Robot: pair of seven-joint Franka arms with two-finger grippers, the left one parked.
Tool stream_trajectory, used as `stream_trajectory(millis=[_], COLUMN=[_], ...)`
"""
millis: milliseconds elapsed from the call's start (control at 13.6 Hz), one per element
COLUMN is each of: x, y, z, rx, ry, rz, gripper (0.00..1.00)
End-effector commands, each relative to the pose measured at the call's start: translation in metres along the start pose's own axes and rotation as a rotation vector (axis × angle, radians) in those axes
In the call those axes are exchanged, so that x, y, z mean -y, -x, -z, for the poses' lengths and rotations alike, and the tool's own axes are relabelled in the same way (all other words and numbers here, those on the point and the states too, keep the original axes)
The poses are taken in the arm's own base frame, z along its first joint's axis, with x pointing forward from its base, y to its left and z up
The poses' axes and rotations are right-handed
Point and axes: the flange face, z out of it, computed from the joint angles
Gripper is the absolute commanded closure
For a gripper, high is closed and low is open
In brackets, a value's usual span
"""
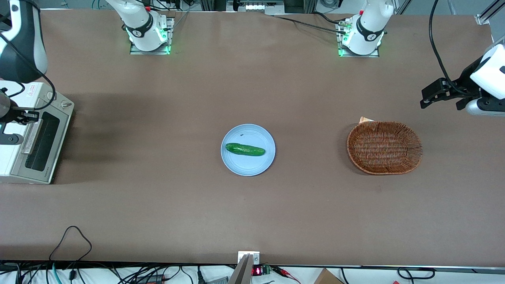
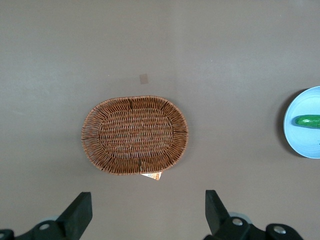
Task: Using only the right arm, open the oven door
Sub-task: 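Move the right gripper toward the toaster oven's door handle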
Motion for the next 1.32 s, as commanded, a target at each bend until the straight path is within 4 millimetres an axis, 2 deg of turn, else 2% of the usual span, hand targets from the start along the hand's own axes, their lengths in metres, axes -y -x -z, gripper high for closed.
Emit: stream_trajectory(millis=[0,294,514,734,955,1249], x=[0.001,0.023,0.039,0.042,0.043,0.036], y=[-0.013,-0.041,-0.050,-0.052,-0.050,-0.044], z=[-0.025,-0.074,-0.105,-0.120,-0.127,-0.139], rx=[0.009,0.012,-0.021,-0.023,-0.013,0.014], ry=[0.088,0.199,0.260,0.323,0.343,0.356], rz=[-0.001,-0.066,-0.116,-0.144,-0.167,-0.181], gripper=[1.00,1.00,1.00,1.00,1.00,1.00])
